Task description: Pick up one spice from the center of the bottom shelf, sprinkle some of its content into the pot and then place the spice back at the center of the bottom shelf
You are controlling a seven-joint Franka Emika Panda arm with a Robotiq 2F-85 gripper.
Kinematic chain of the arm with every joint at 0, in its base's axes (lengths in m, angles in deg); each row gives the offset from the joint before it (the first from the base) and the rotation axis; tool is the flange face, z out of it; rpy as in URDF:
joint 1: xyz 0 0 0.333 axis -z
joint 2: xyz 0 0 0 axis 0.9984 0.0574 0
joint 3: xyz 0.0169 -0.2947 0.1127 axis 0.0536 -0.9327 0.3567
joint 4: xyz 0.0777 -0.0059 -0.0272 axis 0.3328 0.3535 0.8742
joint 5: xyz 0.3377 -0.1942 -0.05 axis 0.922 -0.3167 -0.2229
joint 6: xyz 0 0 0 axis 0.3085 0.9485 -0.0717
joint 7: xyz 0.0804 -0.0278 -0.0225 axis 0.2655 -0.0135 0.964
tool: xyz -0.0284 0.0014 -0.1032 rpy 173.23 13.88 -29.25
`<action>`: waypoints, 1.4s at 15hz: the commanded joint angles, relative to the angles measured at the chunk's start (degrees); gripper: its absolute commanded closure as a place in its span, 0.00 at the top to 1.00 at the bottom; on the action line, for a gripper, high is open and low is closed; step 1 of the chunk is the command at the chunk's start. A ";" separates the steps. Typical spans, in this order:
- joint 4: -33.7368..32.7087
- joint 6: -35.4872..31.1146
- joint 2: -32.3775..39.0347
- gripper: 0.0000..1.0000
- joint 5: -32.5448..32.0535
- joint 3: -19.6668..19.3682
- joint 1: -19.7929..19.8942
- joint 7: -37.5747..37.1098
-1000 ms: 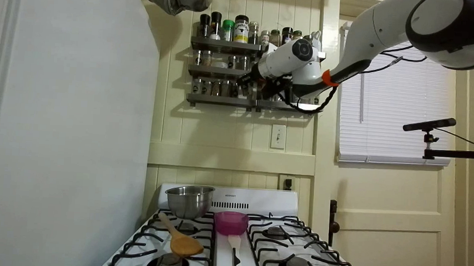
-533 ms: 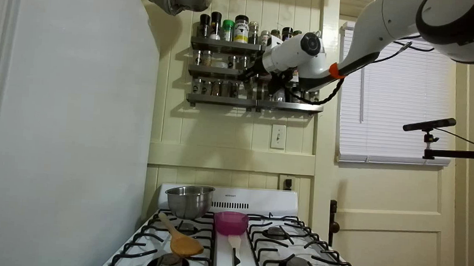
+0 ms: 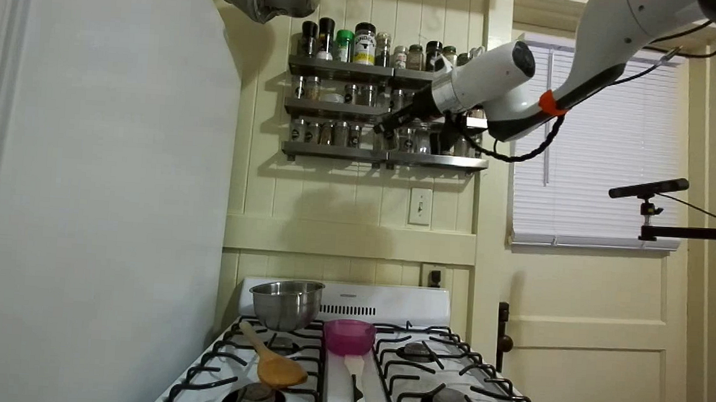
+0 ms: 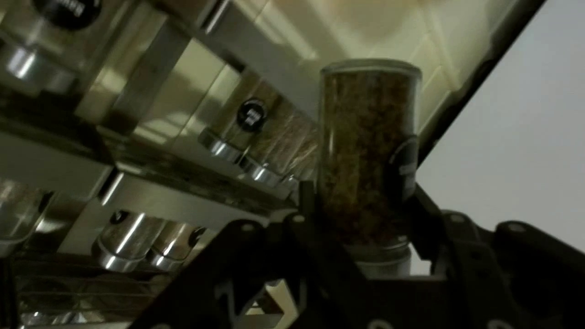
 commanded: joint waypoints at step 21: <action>7.21 -8.31 -11.80 0.24 -33.49 43.52 35.55 -19.85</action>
